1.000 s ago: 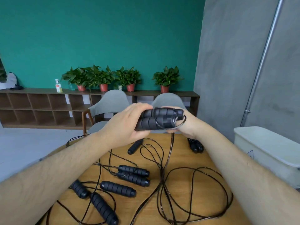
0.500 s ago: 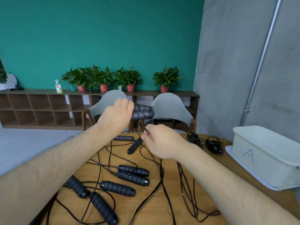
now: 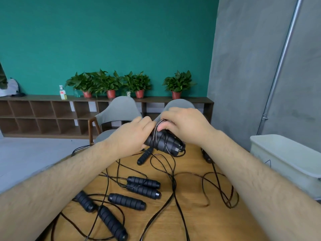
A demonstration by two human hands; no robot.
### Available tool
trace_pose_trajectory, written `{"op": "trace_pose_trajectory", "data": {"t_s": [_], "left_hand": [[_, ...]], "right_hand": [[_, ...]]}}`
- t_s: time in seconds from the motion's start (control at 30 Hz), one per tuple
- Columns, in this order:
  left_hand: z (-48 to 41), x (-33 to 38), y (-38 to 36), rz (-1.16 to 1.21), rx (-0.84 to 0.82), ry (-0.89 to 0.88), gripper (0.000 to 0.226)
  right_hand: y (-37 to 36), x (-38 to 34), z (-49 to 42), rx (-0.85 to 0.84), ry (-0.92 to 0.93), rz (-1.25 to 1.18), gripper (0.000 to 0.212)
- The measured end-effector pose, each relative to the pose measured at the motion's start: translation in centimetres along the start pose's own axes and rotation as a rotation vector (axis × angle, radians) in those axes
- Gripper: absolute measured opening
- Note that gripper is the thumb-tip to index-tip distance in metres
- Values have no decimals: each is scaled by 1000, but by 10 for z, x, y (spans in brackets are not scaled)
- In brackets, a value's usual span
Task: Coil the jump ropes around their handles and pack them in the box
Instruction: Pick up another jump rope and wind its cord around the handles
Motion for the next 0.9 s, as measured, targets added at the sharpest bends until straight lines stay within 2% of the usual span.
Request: {"op": "trace_pose_trajectory", "data": {"t_s": [0.07,0.13,0.23,0.33,0.37,0.43,0.5,0.6,0.7,0.73,0.8,0.9], "left_hand": [[0,5,4,210,20,6,69],[1,9,10,371,61,49,65],[-2,14,19,469,109,115,60],[-5,13,24,573,137,214,48],[-7,13,25,582,154,235,43],[-14,13,23,544,181,268,34],[-21,10,17,471,218,320,31],[-25,-4,14,265,273,411,39],[-26,-23,3,-227,145,430,49],[-24,-28,-2,-303,99,436,47],[-21,-31,-16,-323,41,416,44],[-15,-20,-28,-311,43,368,57]], "right_hand": [[-9,6,5,-47,-90,-253,49],[-19,12,8,-53,-183,-605,34],[-28,14,13,-11,-311,-919,25],[-39,1,18,-30,-567,-1581,22],[-43,-1,18,3,-638,-1650,24],[-53,-4,19,61,-738,-1436,28],[-63,-9,19,83,-731,-1196,26],[-64,-19,26,-52,-615,-809,32],[-58,-31,34,-245,-460,-511,30],[-55,-37,35,-286,-395,-403,26],[-45,-46,31,-278,-286,-232,20],[-23,-52,16,-209,-118,70,12]]}}
Point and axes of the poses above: each hand's wrist, its own z-axis away from the middle knuckle, its own y-axis out of the back of the hand, x = y × z, the point moved 4 cm from there along -z, towards the middle knuckle, and after that the axes turned 4 degrees about y, right-handed, at the moved point
